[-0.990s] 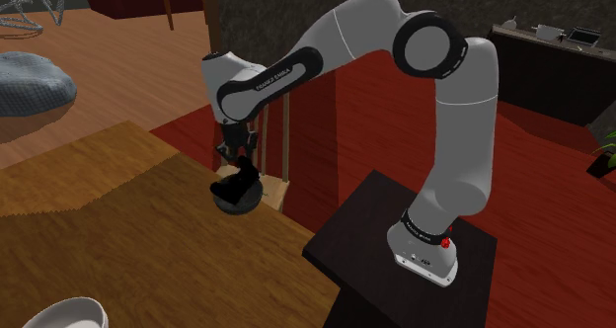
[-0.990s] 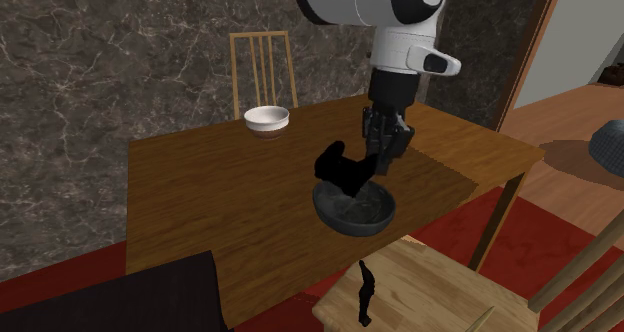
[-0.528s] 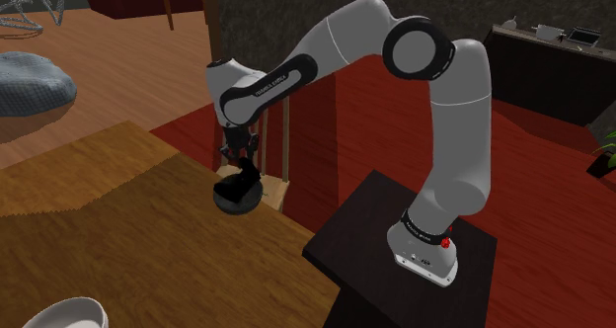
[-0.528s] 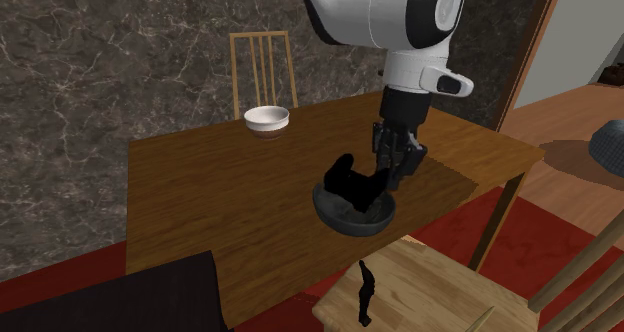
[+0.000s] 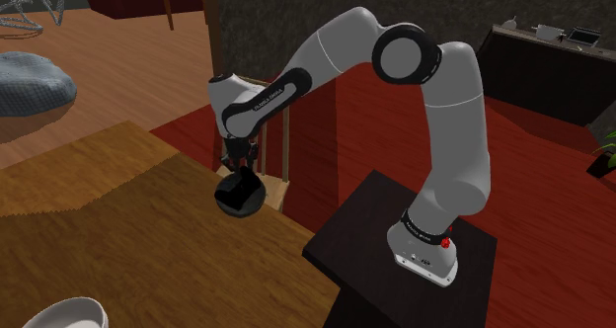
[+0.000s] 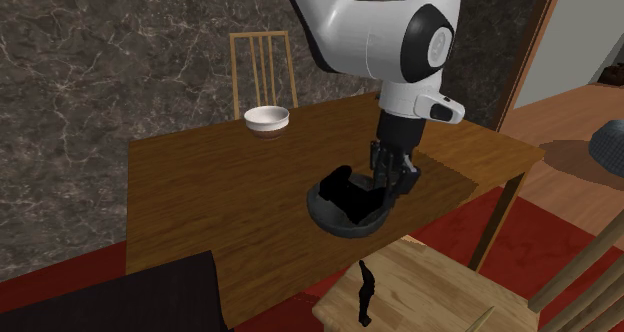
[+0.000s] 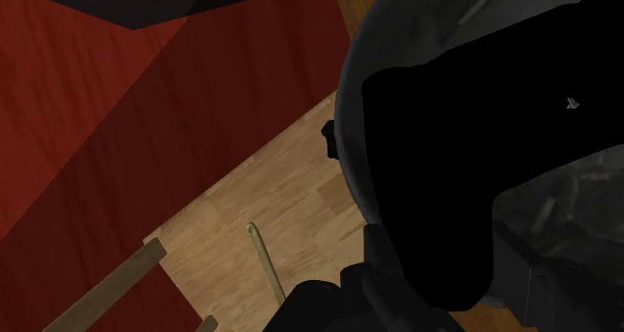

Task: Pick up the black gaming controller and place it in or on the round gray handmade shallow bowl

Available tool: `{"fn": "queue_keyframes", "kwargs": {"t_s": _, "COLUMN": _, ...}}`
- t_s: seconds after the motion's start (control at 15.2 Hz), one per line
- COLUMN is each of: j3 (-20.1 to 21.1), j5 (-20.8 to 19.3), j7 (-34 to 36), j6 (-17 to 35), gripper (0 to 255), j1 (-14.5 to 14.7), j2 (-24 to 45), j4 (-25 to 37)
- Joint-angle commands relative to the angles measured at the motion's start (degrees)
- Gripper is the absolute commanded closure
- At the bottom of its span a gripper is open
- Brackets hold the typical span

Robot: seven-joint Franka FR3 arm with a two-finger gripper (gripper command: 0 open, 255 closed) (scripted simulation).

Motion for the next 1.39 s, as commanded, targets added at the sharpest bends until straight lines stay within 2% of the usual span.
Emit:
{"fn": "queue_keyframes", "kwargs": {"t_s": 0.0, "j3": -0.08, "j5": -0.12, "j7": 0.04, "j6": 0.42, "gripper": 255, "j1": 0.04, "j2": 0.47, "j4": -0.04}}
{"fn": "queue_keyframes", "kwargs": {"t_s": 0.4, "j3": -0.08, "j5": -0.12, "j7": 0.04, "j6": 0.42, "gripper": 255, "j1": 0.05, "j2": 0.47, "j4": -0.03}}
{"fn": "queue_keyframes", "kwargs": {"t_s": 0.46, "j3": -0.08, "j5": -0.12, "j7": 0.04, "j6": 0.42, "gripper": 0, "j1": 0.05, "j2": 0.47, "j4": -0.03}}
{"fn": "queue_keyframes", "kwargs": {"t_s": 0.79, "j3": -0.08, "j5": -0.12, "j7": 0.04, "j6": 0.42, "gripper": 0, "j1": 0.05, "j2": 0.47, "j4": -0.03}}
{"fn": "queue_keyframes", "kwargs": {"t_s": 1.06, "j3": 0.69, "j5": 1.1, "j7": -0.74, "j6": -5.57, "gripper": 0, "j1": -0.15, "j2": -2.82, "j4": 2.76}}
{"fn": "queue_keyframes", "kwargs": {"t_s": 1.32, "j3": 0.69, "j5": 1.1, "j7": -0.74, "j6": -5.57, "gripper": 0, "j1": -0.15, "j2": -2.82, "j4": 2.76}}
